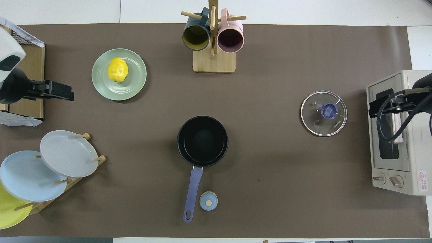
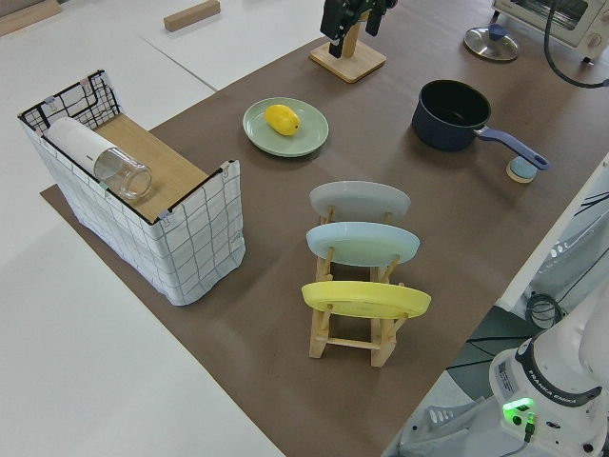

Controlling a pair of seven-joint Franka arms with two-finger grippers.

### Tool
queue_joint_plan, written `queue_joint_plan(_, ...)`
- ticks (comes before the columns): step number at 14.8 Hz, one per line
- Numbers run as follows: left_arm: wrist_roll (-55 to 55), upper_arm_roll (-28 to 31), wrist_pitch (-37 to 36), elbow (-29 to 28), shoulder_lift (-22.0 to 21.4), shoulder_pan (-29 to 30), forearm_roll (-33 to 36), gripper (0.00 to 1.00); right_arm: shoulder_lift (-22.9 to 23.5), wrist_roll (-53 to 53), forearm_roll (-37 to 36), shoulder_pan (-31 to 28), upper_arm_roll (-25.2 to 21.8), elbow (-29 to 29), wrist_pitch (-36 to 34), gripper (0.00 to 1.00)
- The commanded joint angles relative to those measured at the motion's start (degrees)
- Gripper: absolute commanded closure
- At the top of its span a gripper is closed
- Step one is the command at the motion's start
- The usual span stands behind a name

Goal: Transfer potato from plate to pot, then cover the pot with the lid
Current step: 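Reach the left gripper to the yellow potato while the right gripper reaches the lid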

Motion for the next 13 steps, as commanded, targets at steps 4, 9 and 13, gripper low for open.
queue_joint_plan(4,-0.79,0.51,1.24,12.35,19.06,-2.32,-0.88,0.00,-2.58,-4.25,3.55,2.23,0.80,-8.73,11.36,0.00)
queue_joint_plan(9,-1.67,0.95,4.22,16.84,26.80,-2.41,-0.35,0.00,3.90,-14.89,3.55,1.44,0.80,-12.79,19.98,0.00)
queue_joint_plan(13,-2.11,1.04,6.95,16.76,27.95,-2.32,0.52,0.00,4.71,-23.07,3.20,1.35,0.63,-25.07,37.11,0.00)
